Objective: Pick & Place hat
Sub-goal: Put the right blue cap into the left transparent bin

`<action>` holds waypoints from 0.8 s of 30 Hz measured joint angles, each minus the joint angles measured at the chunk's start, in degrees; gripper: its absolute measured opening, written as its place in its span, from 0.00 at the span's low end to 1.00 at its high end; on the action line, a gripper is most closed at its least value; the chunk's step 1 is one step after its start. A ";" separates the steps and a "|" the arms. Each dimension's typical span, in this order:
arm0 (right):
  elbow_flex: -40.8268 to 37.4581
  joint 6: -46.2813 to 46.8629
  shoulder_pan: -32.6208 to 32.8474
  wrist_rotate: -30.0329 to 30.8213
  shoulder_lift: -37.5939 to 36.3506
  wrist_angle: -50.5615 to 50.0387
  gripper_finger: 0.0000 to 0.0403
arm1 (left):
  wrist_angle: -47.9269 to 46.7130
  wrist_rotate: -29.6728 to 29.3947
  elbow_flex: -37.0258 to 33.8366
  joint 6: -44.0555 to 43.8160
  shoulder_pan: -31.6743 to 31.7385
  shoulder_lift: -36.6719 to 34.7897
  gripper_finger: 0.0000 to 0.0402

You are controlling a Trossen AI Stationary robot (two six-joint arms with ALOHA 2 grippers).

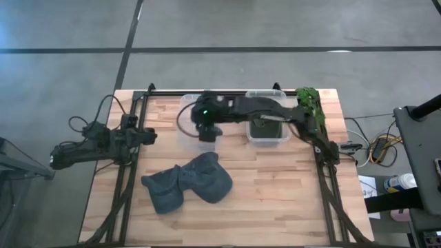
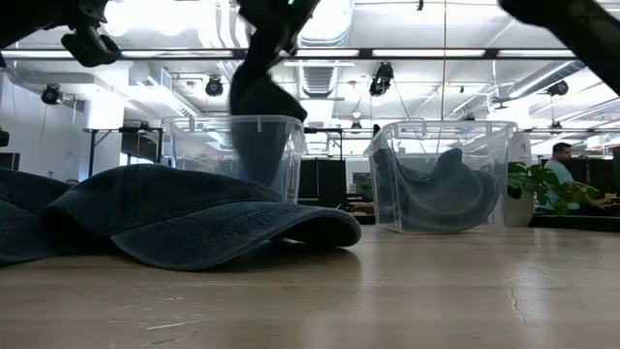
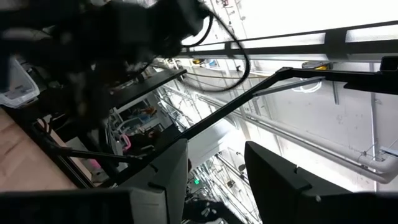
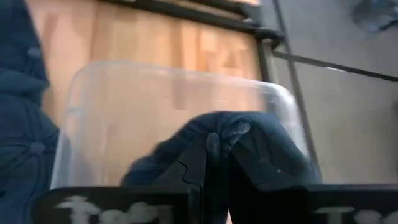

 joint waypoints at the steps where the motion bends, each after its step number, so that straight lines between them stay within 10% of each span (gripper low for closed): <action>1: -0.13 -0.29 0.24 -0.19 0.97 0.42 0.07 | 0.03 0.01 0.00 -0.07 -0.01 0.00 0.38; 24: -0.07 23.68 4.13 -23.12 5.07 4.02 0.15 | 0.19 1.08 -0.07 0.05 0.00 0.00 0.38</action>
